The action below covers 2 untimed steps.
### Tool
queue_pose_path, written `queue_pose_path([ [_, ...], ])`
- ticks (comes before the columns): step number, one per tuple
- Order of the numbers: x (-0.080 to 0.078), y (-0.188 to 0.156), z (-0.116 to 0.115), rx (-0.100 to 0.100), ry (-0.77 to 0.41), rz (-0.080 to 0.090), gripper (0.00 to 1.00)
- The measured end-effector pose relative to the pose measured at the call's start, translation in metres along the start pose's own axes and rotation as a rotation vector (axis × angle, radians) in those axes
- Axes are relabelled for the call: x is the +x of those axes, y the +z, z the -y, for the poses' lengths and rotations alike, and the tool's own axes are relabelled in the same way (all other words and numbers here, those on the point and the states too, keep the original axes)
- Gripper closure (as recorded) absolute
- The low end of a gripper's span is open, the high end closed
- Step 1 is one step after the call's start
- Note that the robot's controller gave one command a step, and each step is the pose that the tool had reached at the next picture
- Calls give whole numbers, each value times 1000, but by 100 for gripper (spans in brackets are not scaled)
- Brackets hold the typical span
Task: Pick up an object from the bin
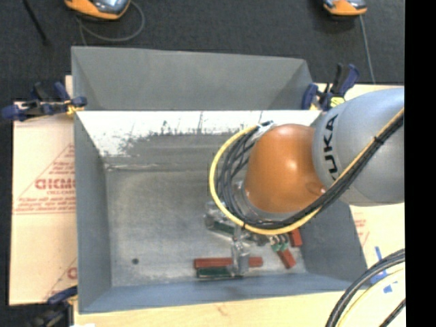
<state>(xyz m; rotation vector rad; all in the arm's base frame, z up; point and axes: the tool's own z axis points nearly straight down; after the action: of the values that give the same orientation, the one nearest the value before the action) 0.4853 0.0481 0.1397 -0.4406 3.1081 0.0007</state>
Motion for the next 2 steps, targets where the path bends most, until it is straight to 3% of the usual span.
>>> queue_pose_path([
  [1, -58, 73, 66, 4, -43, 1, 0],
  [2, -58, 69, 63, 1, -42, 2, 100],
])
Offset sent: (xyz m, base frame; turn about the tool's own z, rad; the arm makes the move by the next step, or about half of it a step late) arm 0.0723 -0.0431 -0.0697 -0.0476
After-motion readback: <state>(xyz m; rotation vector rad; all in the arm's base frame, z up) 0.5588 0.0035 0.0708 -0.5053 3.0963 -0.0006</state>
